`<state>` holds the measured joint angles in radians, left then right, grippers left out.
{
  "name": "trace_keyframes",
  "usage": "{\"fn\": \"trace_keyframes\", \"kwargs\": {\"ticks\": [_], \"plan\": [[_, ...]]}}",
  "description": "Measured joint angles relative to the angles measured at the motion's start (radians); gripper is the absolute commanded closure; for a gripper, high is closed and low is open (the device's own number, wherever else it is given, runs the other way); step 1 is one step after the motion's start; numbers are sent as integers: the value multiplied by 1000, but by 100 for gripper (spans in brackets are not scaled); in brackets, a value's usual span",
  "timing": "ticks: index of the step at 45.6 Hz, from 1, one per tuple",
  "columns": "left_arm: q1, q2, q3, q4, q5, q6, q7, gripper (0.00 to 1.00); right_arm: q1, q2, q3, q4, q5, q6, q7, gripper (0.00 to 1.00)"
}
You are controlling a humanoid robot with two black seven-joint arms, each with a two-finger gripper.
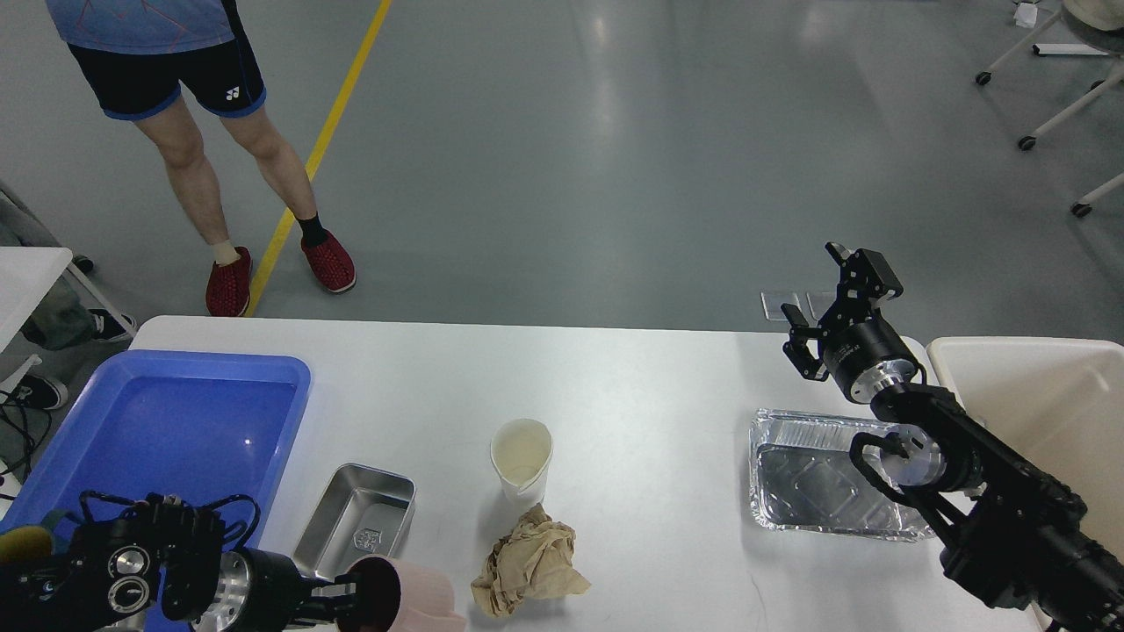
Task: Tidy desktop
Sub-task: 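Reach the left gripper to the pink mug and grasp it, then lift the pink mug with the left gripper over the blue bin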
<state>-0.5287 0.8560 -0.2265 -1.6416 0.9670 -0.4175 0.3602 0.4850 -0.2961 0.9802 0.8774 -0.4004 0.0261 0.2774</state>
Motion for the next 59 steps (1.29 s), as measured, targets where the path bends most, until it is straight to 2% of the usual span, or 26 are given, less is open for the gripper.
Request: {"fn": "trace_keyframes", "kwargs": {"ticks": [11,22,31,46,51,59], "plan": [[-107,23,-1,-39,-22,-51,0,100,3,0,0,1,0,-1,-1,0],[-152,131,-2,-44,-46,-75,0,100,3,2,0,1,0,-1,0,0],[-156,319,-36,-45,-70,-82,-3,100,3,12,0,0,0,-1,0,0],[-156,700,-167,-49,-209,-222,-14,100,11,45,0,-15,-3,-1,0,0],[-156,754,-198,-49,-234,-257,-15,100,13,60,0,-26,-6,-1,0,0],[-146,742,-196,-46,-242,-250,-9,99,13,69,0,-29,-9,-1,0,0]]}}
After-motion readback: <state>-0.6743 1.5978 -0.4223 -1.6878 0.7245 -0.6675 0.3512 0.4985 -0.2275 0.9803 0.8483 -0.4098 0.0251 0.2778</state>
